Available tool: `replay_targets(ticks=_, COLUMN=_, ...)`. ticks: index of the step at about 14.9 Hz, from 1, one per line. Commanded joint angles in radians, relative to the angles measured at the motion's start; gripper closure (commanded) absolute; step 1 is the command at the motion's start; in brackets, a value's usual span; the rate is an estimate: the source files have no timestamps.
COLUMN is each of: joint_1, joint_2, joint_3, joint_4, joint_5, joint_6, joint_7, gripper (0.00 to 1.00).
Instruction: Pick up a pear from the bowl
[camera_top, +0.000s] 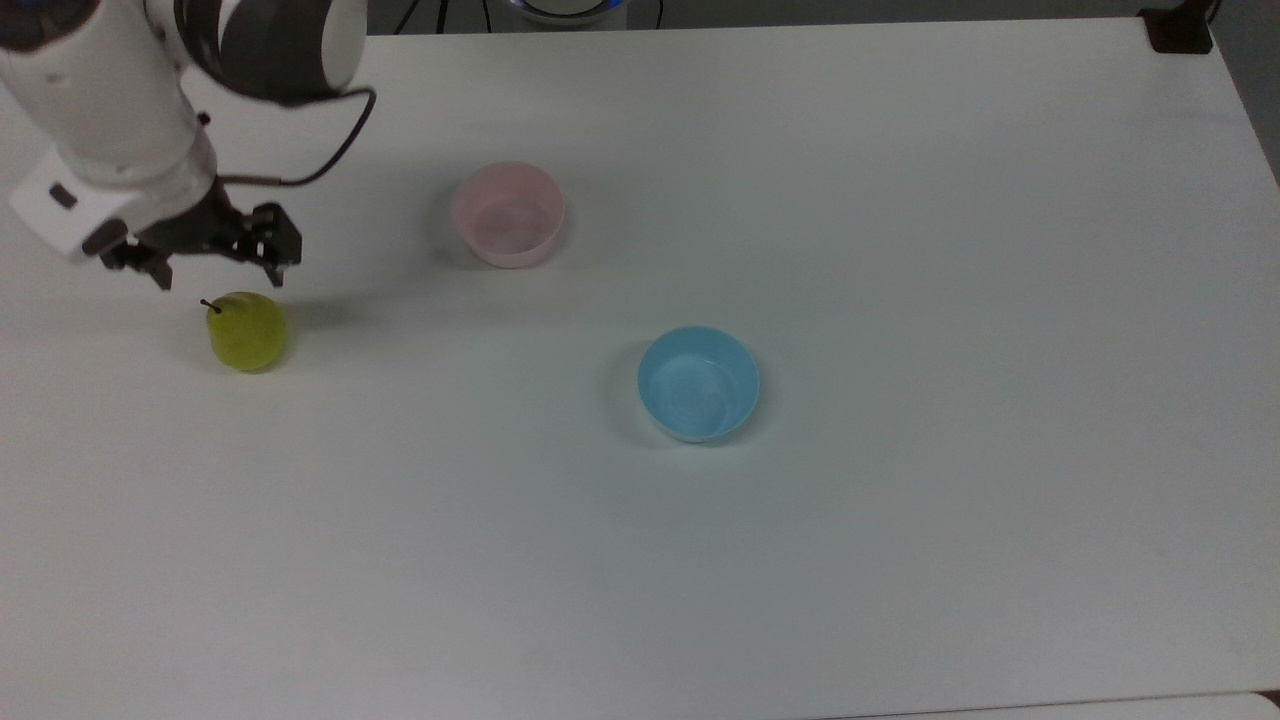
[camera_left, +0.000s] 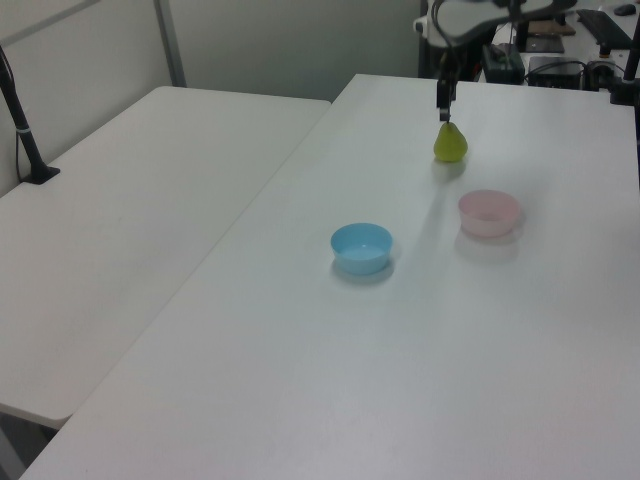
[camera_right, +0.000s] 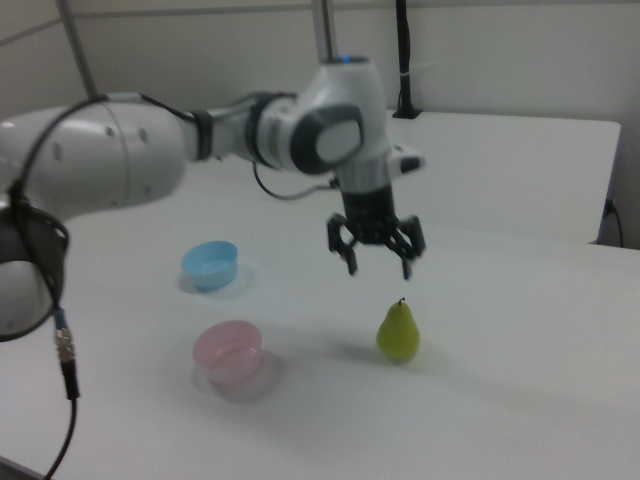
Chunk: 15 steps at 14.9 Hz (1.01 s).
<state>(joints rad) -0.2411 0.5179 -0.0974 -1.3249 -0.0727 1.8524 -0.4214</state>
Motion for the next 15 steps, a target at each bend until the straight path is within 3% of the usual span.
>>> replay_targets(ticks=1, joint_1=0.057, joint_2=-0.203, joint_3=0.021, joint_4=-0.074, joint_5=0.002, joint_6=-0.143, joint_7=0.104, gripper=0.0)
replay_targets(ticks=6, joint_1=0.14, joint_2=-0.399, joint_3=0.021, joint_4=-0.114, joint_5=0.066, joint_6=-0.357, joint_7=0.184, gripper=0.0)
replay_targets(ticks=8, joint_1=0.196, joint_2=-0.464, joint_3=0.007, joint_4=-0.175, joint_5=0.119, joint_6=-0.346, joint_7=0.24, gripper=0.0)
replay_targets(ticks=12, joint_1=0.296, joint_2=-0.562, joint_3=0.005, joint_4=-0.345, joint_5=0.123, joint_6=-0.21, joint_7=0.254, gripper=0.0)
replay_targets(ticks=15, joint_1=0.336, joint_2=-0.539, joint_3=0.005, joint_4=-0.349, joint_5=0.125, joint_6=-0.156, joint_7=0.263, gripper=0.0)
